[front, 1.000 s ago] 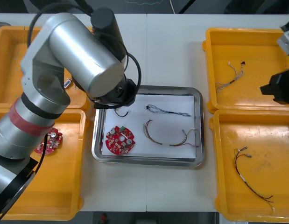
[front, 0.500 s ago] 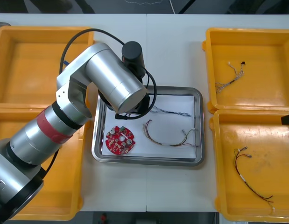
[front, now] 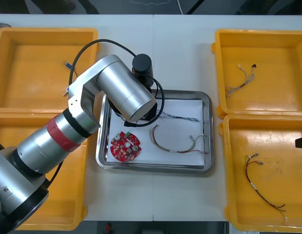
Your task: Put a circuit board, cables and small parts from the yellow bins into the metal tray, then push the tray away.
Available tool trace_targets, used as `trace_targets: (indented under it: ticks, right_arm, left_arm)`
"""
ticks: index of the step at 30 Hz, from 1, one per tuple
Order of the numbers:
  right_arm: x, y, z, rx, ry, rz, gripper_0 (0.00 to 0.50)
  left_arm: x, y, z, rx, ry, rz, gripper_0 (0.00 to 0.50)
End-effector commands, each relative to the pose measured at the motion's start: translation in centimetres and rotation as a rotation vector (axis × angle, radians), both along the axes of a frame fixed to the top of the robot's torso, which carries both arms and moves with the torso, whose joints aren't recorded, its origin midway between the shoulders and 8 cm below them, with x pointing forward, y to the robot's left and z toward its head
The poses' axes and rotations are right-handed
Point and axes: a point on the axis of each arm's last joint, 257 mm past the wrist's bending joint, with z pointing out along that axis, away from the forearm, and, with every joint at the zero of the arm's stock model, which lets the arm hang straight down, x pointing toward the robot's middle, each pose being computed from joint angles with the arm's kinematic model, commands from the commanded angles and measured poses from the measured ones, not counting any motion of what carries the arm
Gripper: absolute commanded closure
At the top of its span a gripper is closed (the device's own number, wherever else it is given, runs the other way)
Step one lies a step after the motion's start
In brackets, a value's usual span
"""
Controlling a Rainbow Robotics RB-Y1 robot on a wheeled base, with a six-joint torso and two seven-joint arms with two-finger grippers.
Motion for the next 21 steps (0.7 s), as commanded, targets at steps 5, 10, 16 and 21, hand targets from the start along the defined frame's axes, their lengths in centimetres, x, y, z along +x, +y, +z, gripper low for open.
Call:
trace_targets:
  ticks: [5, 10, 16, 21]
  right_arm:
    - [-0.4, -0.9, 1.5, -0.026, -0.027, -0.014, 0.0]
    - [-0.4, -0.6, 1.5, -0.024, -0.027, -0.005, 0.0]
    - [-0.4, 0.0, 2.0, -0.042, -0.042, 0.026, 0.0]
    - [-0.5, 1.6, 2.2, -0.075, -0.044, 0.096, 0.0]
  left_arm:
    - [-0.1, -2.5, 1.3, -0.026, -0.033, -0.033, 0.0]
    - [0.1, -2.3, 2.1, -0.043, -0.038, -0.02, 0.0]
    - [-1.0, -1.1, 5.3, -0.07, -0.021, 0.006, 0.0]
    - [-2.1, 1.7, 8.7, -0.119, -0.009, 0.053, 0.0]
